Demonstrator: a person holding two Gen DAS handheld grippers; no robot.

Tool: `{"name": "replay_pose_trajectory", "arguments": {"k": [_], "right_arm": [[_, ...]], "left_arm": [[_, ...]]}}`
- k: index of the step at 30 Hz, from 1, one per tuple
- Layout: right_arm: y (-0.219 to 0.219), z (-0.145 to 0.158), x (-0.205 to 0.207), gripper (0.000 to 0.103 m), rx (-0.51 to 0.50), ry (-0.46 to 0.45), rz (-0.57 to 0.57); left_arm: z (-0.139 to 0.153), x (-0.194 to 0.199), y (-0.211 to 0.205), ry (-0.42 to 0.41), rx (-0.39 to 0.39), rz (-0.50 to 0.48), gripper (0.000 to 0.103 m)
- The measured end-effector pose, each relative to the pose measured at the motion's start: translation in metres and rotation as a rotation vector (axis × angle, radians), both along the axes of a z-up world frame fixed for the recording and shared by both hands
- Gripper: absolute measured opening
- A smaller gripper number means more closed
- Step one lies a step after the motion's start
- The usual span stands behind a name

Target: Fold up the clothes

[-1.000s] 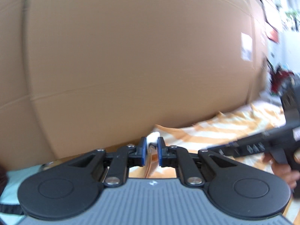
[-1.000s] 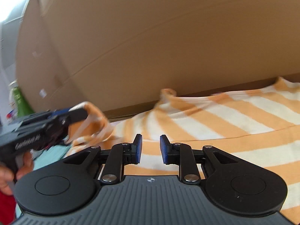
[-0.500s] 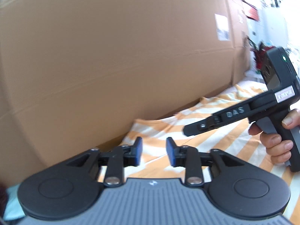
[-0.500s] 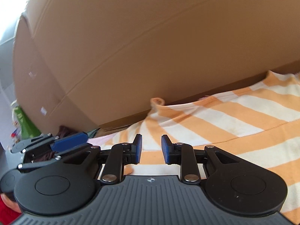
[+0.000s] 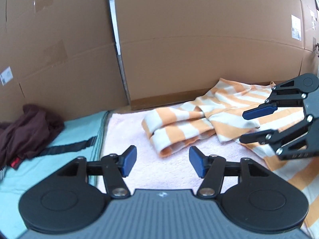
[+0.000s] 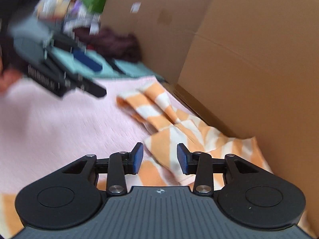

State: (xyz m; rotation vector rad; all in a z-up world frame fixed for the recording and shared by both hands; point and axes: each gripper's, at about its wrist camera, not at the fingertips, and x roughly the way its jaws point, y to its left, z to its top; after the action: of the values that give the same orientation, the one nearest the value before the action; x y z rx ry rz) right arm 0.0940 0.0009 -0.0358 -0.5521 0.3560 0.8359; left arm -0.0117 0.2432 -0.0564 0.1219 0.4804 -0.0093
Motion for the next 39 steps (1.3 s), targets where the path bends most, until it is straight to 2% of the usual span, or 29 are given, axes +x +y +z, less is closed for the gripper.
{"name": "replay_pose_trajectory", "arguments": {"k": [2,4,5,6,9,12,16,19,22,28,35,37,39], "right_arm": [[0.02,-0.003,-0.008,0.038,-0.118,-0.075,0.044],[0.019,-0.002,0.001,0.034,-0.087,-0.039,0.04],[0.018,0.001,0.006,0.025,-0.063,-0.011,0.027],[0.016,0.004,0.012,0.009,-0.039,0.018,0.014],[0.011,0.014,0.028,0.005,0.038,0.081,-0.043],[-0.005,0.035,0.049,0.005,0.189,0.131,-0.144],[-0.035,0.066,0.07,0.005,0.49,0.264,-0.263],[-0.078,0.074,0.086,0.005,0.731,0.381,-0.353],[-0.118,0.065,0.1,0.005,0.889,0.489,-0.443],[-0.156,0.026,0.103,0.005,0.858,0.537,-0.619],[-0.167,0.0,0.093,0.006,0.793,0.48,-0.669],[-0.162,-0.003,0.091,0.007,0.764,0.464,-0.672],[-0.158,-0.005,0.089,0.014,0.732,0.44,-0.674]], "left_arm": [[-0.005,0.003,0.002,-0.009,-0.014,0.003,0.073],[-0.009,0.005,0.002,0.001,-0.023,-0.003,0.074],[-0.011,0.007,0.001,0.016,-0.026,-0.009,0.074],[-0.011,0.009,0.001,0.017,-0.029,-0.007,0.075],[-0.012,0.012,0.006,0.025,-0.067,-0.004,0.085],[-0.013,0.017,0.01,0.047,-0.098,0.008,0.083],[-0.013,0.017,0.009,0.045,-0.094,0.021,0.083],[-0.013,0.017,0.004,0.047,-0.064,0.016,0.083],[-0.014,0.018,-0.002,0.055,-0.037,0.011,0.083],[-0.015,0.019,-0.012,0.058,0.02,-0.01,0.083],[-0.015,0.019,-0.027,0.046,0.1,-0.042,0.078],[-0.011,0.028,-0.03,0.059,0.084,-0.053,0.078],[-0.005,0.041,-0.033,0.085,0.049,-0.051,0.078]]}}
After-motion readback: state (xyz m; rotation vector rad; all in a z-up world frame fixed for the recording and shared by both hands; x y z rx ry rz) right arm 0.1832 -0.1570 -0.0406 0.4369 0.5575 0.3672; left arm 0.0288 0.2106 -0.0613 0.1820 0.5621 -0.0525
